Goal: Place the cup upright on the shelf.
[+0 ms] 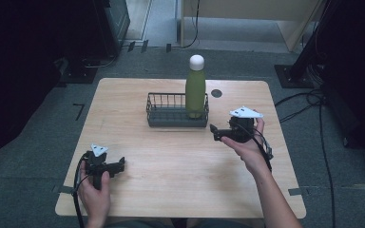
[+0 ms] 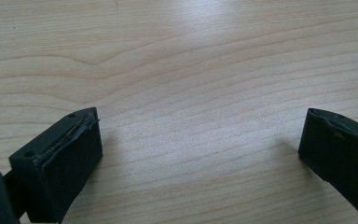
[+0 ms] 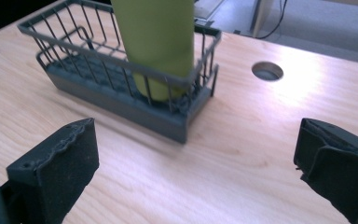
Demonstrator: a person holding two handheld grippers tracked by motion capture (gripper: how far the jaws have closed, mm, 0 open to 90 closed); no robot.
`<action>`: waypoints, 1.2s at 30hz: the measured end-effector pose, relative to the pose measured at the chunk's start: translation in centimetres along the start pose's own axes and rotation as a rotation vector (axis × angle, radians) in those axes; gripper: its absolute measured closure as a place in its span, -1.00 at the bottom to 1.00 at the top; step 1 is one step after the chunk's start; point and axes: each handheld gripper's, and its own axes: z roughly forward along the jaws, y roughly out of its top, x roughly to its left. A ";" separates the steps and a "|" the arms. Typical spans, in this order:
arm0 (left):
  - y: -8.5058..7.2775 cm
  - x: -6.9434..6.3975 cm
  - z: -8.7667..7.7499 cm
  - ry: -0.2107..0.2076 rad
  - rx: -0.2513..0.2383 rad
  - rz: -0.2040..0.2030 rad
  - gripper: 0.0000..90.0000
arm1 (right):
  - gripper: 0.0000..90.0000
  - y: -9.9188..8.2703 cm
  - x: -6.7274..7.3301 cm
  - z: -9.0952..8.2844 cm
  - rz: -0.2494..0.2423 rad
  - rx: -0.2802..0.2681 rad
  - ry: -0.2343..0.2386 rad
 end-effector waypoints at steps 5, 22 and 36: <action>0.0 0.0 0.0 0.000 0.000 0.001 -1.00 | -1.00 -1.5 -0.6 -0.8 0.010 0.013 -0.015; 0.0 0.0 0.0 0.000 0.002 0.003 -1.00 | -1.00 -6.7 -3.0 -3.1 0.059 0.056 -0.093; 0.0 0.0 0.0 0.000 0.002 0.002 -1.00 | -1.00 -10.8 -5.9 -5.2 0.106 0.084 -0.166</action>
